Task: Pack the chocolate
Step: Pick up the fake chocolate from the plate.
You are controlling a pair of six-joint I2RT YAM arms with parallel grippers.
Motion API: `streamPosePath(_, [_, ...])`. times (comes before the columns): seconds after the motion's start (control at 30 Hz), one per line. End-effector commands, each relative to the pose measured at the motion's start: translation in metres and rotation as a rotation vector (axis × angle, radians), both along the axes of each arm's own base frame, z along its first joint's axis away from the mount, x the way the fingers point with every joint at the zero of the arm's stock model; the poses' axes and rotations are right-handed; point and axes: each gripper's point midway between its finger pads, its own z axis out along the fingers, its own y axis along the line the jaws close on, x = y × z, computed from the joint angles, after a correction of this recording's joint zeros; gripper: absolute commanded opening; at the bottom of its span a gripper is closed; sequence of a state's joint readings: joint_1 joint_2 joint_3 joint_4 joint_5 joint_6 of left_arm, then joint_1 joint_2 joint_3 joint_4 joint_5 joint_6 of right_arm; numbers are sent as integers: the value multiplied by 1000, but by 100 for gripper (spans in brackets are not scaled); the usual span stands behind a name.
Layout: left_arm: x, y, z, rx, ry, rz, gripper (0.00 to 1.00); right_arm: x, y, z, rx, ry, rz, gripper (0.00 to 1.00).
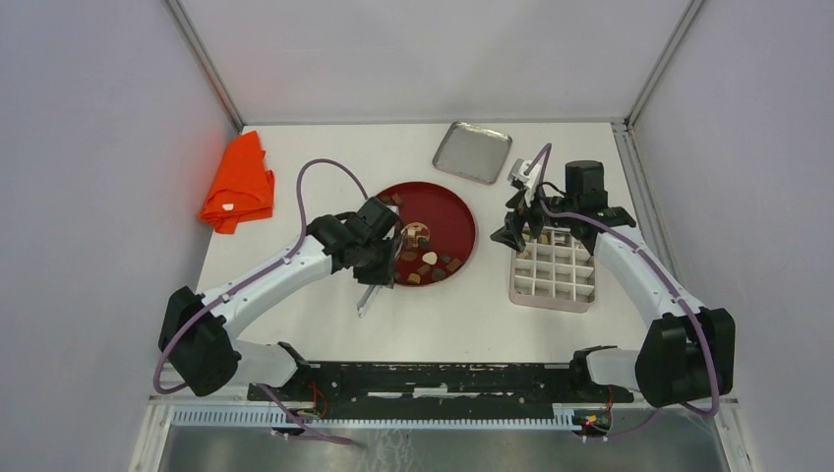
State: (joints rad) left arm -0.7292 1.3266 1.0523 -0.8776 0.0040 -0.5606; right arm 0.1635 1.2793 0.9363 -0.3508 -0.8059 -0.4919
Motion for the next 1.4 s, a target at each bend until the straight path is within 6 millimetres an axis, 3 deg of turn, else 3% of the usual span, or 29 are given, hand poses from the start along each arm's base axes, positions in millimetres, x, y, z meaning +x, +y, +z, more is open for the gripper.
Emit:
streamPosePath(0.0, [16, 13, 19, 92, -74, -7, 27, -4, 15, 9, 66, 3, 83, 98])
streamPosePath(0.23, [17, 25, 14, 188, -51, -10, 31, -5, 14, 8, 60, 7, 86, 97])
streamPosePath(0.43, [26, 30, 15, 166, -56, 3, 33, -5, 14, 6, 60, 12, 88, 97])
streamPosePath(0.87, [37, 27, 15, 80, -31, 3, 39, -5, 15, -1, 55, 38, 93, 98])
streamPosePath(1.37, [34, 21, 4, 53, 20, -23, 41, -5, 15, -3, 49, 47, 99, 98])
